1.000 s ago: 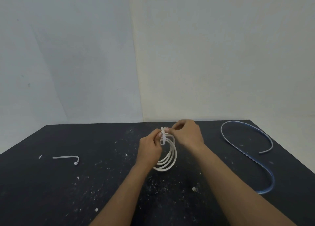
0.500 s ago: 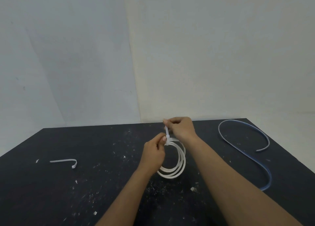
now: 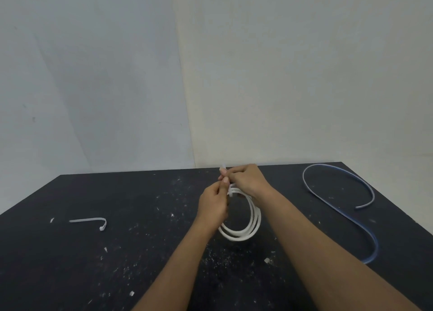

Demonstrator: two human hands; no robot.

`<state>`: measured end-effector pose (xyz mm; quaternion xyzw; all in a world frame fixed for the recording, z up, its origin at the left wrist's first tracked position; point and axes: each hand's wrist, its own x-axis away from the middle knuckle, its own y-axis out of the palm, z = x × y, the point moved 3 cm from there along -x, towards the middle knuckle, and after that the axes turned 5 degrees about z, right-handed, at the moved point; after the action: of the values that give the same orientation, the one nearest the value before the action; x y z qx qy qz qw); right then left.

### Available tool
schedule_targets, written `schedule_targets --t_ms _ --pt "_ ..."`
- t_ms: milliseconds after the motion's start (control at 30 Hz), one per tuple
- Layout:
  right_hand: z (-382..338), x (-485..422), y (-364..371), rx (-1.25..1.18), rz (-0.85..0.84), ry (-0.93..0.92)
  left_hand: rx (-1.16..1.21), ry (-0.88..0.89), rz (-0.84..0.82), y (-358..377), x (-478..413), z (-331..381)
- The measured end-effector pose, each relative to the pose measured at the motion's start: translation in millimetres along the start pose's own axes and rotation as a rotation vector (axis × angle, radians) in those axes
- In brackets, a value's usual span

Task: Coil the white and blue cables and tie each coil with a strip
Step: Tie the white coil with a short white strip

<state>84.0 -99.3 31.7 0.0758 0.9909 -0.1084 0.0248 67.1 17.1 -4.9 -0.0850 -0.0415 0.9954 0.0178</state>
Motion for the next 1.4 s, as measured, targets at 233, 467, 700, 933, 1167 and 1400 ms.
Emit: schedule_targets --t_ms 233,467,700,933,1167,1400 --pt "0.6 -6.7 -2.2 0.050 0.188 -0.042 0.078 -0.068 -0.060 6.0 10.9 -0.9" --pt "8.5 -9.7 5.2 0.024 0.042 0.112 0.043 -0.130 -0.013 3.0 8.0 -8.8" --pt "27.5 0.2 3.3 -0.099 -0.146 0.321 0.269 -0.215 0.183 -22.1 -8.2 -18.8" --pt "40.4 -1.7 12.4 -0.635 0.070 0.349 0.705 -0.535 0.013 -18.0 -8.7 -35.3" --pt "50.0 4.5 21.8 -0.681 0.075 0.359 0.837 -0.513 0.175 -20.0 -8.2 -32.8" --pt "53.0 1.1 28.7 -1.095 0.109 0.536 1.003 -0.471 0.196 -34.4 -23.6 -25.9"
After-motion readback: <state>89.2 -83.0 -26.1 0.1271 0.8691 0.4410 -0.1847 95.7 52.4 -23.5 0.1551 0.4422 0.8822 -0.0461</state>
